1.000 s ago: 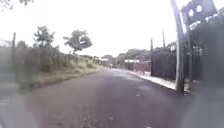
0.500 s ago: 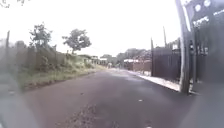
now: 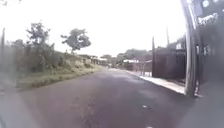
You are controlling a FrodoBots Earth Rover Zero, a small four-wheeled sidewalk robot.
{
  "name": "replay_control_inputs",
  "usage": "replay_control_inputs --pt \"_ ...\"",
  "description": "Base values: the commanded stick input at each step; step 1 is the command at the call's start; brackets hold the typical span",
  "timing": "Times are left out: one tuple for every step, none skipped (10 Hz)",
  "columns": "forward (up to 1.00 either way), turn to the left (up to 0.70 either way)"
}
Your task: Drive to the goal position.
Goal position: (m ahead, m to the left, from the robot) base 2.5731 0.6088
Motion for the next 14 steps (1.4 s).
replay_control_inputs --pt "0.5 0.0" --pt "0.5 0.0" --pt "0.5 0.0" --pt "0.5 0.0" --pt "0.5 0.0" --pt "0.5 0.0" --pt "0.5 0.0" --pt "0.5 0.0" --pt "0.5 0.0" --pt "0.5 0.0" --pt "0.5 0.0" --pt "0.5 0.0" --pt "0.5 0.0" --pt "0.5 0.0"
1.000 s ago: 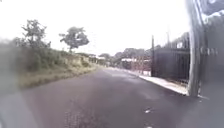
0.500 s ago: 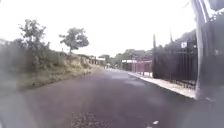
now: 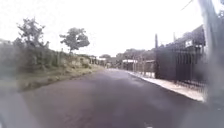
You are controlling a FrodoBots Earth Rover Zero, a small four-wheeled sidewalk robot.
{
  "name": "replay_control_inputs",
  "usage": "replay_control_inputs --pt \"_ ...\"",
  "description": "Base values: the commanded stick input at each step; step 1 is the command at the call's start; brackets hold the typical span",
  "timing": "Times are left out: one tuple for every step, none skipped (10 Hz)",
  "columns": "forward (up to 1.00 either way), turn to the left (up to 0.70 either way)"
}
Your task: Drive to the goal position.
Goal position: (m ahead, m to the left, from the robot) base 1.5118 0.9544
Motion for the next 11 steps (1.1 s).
replay_control_inputs --pt "0.5 0.0" --pt "0.5 0.0" --pt "0.5 0.0" --pt "0.5 0.0" --pt "0.5 0.0" --pt "0.5 0.0" --pt "0.5 0.0" --pt "0.5 -0.5" --pt "0.5 -0.5" --pt "0.5 -0.5" --pt "0.5 -0.5"
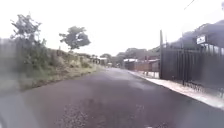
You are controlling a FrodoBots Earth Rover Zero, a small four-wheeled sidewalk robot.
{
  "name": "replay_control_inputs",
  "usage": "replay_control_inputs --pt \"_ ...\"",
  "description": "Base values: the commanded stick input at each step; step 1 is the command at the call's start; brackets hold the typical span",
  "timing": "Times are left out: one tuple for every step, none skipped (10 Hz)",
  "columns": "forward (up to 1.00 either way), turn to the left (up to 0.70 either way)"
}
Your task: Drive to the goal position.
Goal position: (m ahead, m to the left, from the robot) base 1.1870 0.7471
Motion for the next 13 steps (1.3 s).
replay_control_inputs --pt "0.5 -0.5" --pt "0.5 -0.15" --pt "0.5 0.0" --pt "0.5 0.0" --pt "0.5 0.0" --pt "0.5 0.0" --pt "0.5 0.0" --pt "0.5 0.0" --pt "0.5 0.0" --pt "0.5 0.0" --pt "0.5 0.0" --pt "0.5 0.0" --pt "0.5 0.0"
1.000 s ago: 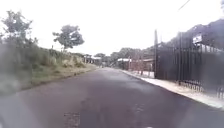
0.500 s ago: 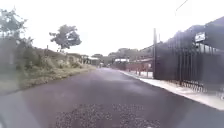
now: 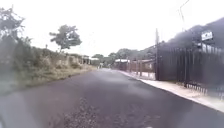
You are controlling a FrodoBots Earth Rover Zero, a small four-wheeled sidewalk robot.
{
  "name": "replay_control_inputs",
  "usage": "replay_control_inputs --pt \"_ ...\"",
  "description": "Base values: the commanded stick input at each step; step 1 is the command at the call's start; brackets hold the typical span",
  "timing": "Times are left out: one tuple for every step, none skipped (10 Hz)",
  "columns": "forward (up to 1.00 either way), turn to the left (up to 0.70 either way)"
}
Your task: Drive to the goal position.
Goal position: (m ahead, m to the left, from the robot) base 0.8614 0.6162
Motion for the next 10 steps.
replay_control_inputs --pt "0.5 0.07" --pt "0.5 0.24" --pt "0.5 0.41" --pt "0.5 0.46" --pt "0.5 0.43" --pt "0.5 0.4" --pt "0.5 0.37" --pt "0.5 0.33" --pt "0.5 0.3" --pt "0.5 0.27"
